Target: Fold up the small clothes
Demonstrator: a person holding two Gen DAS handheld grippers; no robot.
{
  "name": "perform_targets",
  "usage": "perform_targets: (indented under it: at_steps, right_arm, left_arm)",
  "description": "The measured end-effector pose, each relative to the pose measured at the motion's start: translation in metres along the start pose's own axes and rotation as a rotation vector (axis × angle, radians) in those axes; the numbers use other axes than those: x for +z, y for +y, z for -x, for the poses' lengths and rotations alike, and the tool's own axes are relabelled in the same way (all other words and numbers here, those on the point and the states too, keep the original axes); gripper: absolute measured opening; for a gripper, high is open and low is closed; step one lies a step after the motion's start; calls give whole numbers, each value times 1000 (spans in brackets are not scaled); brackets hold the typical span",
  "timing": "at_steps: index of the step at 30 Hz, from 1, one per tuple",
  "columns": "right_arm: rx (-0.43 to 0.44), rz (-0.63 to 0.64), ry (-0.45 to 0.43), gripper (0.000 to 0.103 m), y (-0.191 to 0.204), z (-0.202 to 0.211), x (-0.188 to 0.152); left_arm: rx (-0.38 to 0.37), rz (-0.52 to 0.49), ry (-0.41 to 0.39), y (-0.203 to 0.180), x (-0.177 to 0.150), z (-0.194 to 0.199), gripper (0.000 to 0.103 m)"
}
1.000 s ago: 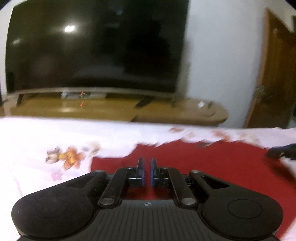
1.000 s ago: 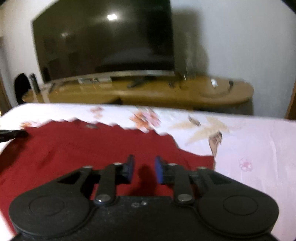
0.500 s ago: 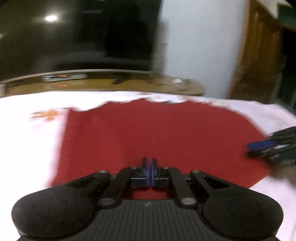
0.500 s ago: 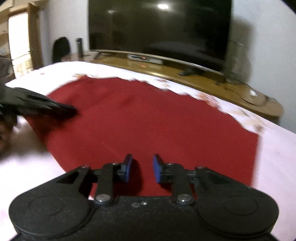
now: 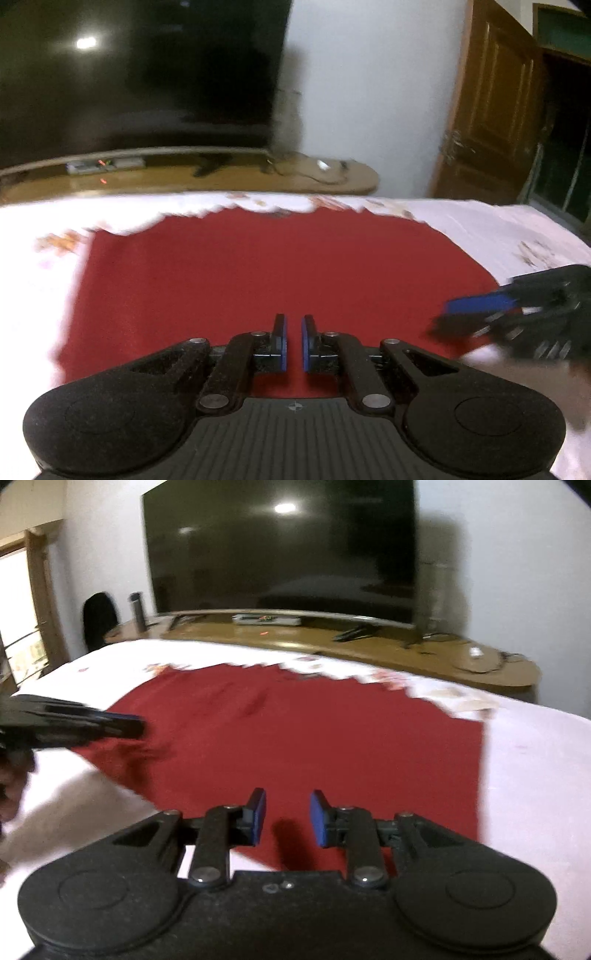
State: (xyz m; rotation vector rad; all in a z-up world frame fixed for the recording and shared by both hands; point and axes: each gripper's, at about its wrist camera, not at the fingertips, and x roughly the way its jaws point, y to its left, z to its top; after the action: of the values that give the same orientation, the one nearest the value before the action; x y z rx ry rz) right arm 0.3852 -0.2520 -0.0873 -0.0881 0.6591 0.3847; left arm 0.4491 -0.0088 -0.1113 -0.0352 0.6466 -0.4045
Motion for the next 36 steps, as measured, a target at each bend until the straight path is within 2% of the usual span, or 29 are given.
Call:
perform_targets:
  at_steps: [3, 5, 8, 10, 12, 13, 16, 17, 19, 21, 26, 27, 28, 29, 30, 33, 35, 36]
  right_arm:
    - [28, -2, 24, 27, 22, -16, -3]
    - [-7, 30, 67, 27, 28, -23, -11]
    - [-20, 39, 62, 25, 14, -7, -26]
    - [-73, 37, 72, 25, -2, 6, -34]
    - [-92, -7, 78, 21, -24, 17, -43]
    - [-91, -22, 74, 18, -32, 23, -47]
    - [-116, -38, 81, 18, -38, 27, -54]
    - [-118, -52, 83, 18, -38, 27, -53]
    - [-119, -102, 43, 31, -38, 36, -47]
    - [-142, -152, -4, 32, -46, 43, -44]
    - [-152, -305, -7, 31, -84, 41, -50]
    - [-142, -311, -1, 31, -87, 39, -52]
    - [-139, -305, 9, 31, -89, 35, -52]
    - [-143, -294, 13, 31, -89, 33, -53]
    - [-140, -290, 11, 32, -88, 33, -52]
    - [-122, -290, 19, 32, -89, 31, -53]
    - [-124, -322, 0, 28, -94, 36, -53]
    - [-134, -334, -27, 29, -96, 42, -53]
  left_arm:
    - [59, -11, 68, -16, -13, -21, 6]
    - [51, 6, 40, -11, -22, -12, 6]
    - [76, -3, 25, 11, -29, 5, 6]
    - [104, 52, 18, 45, -34, 20, 6]
    - [72, 112, 8, 72, -40, 33, 6]
    - [114, 127, 14, 80, -42, 37, 6]
    - [101, 156, 14, 95, -45, 48, 6]
    - [118, 165, -4, 96, -44, 52, 6]
    - [162, 158, -41, 98, -44, 61, 6]
    - [168, 197, -59, 109, -49, 68, 6]
    - [178, 211, -32, 123, -54, 68, 8]
    - [185, 202, -20, 125, -55, 69, 16]
    - [199, 198, -21, 125, -55, 68, 40]
    - [205, 201, -18, 125, -53, 66, 54]
    - [200, 198, -15, 123, -53, 64, 75]
    - [202, 137, 13, 111, -56, 53, 76]
    - [205, 134, 10, 109, -55, 56, 74]
    - [203, 149, -3, 111, -54, 58, 65]
